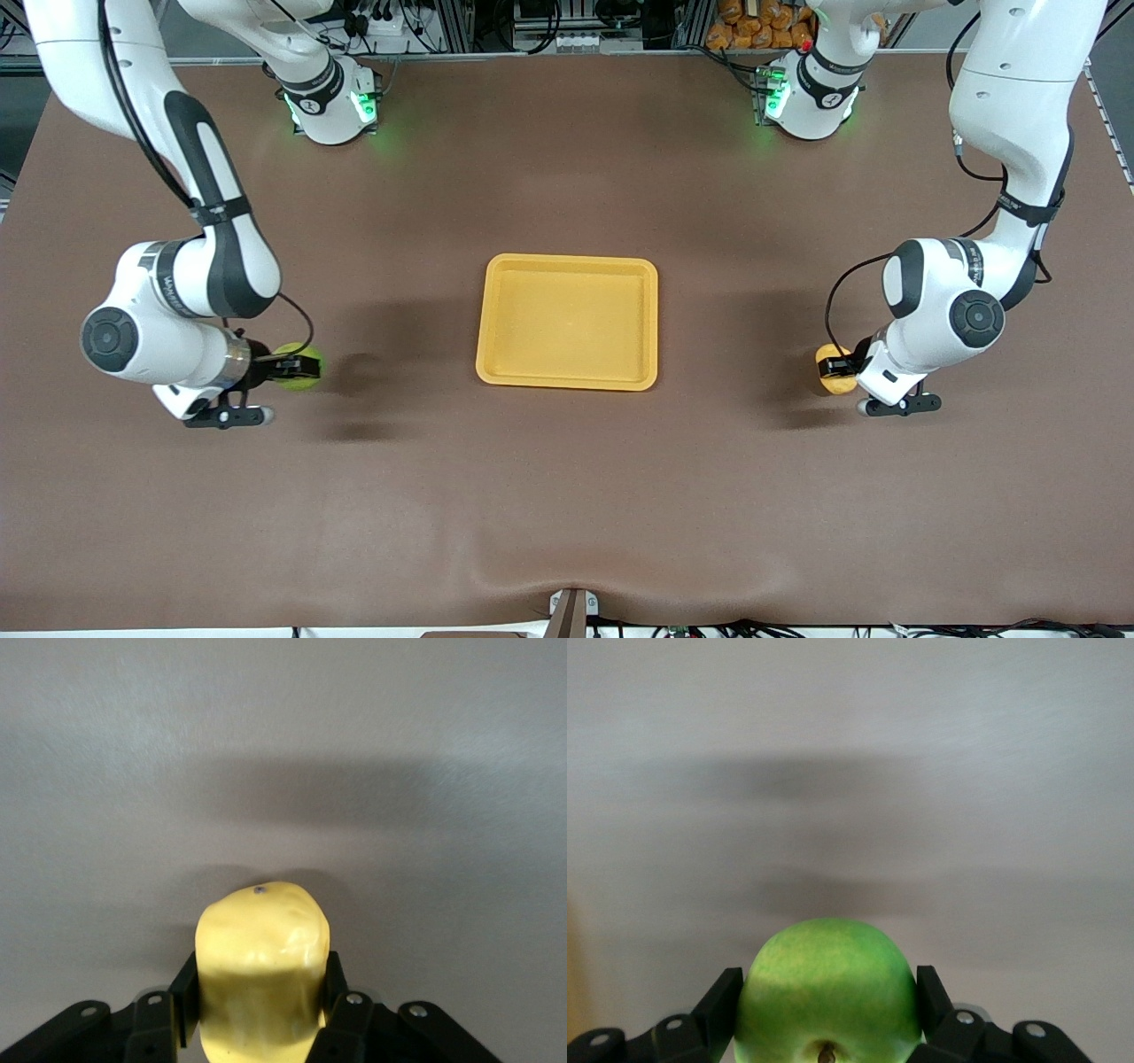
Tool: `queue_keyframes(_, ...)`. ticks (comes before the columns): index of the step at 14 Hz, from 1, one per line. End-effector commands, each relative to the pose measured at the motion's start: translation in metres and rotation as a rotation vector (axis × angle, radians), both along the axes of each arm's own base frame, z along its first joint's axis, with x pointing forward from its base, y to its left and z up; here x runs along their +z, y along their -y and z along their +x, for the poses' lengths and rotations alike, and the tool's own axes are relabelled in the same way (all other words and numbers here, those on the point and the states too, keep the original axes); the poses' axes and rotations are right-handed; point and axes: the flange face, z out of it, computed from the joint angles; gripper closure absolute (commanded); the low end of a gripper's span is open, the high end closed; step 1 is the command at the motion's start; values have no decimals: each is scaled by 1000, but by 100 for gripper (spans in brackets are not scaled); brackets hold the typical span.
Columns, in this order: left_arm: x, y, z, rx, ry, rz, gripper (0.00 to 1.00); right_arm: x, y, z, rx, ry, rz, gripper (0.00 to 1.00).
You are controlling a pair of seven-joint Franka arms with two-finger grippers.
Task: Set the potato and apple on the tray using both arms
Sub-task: 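Carry the apple and potato over the yellow tray with both grippers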
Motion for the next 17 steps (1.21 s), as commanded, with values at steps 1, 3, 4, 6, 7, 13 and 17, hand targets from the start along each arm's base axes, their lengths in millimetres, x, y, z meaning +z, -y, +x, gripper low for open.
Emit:
queue_keyframes(1,40,6,-2,9,-7,-6,91,10,-42,-12,-46,-22,35,46)
queue_keyframes(3,60,22,-1,22,-13,-14,91,12,-83,-20,-96,-38,18,46)
queue_keyframes(4,66,34,-2,41,-22,-20,91,13,-106,-25,-132,-45,5,46)
queue_keyframes(6,68,72,-7,104,-36,-38,91,17,-156,-38,-216,-47,-18,46)
queue_keyframes(7,72,97,-11,146,-41,-52,91,23,-181,-43,-255,-43,-35,46)
queue_keyframes(13,80,237,-38,333,-66,-86,91,14,-273,-74,-372,9,-148,46)
queue_keyframes(17,73,309,-47,425,-80,-103,91,-17,-310,-94,-434,47,-229,45)
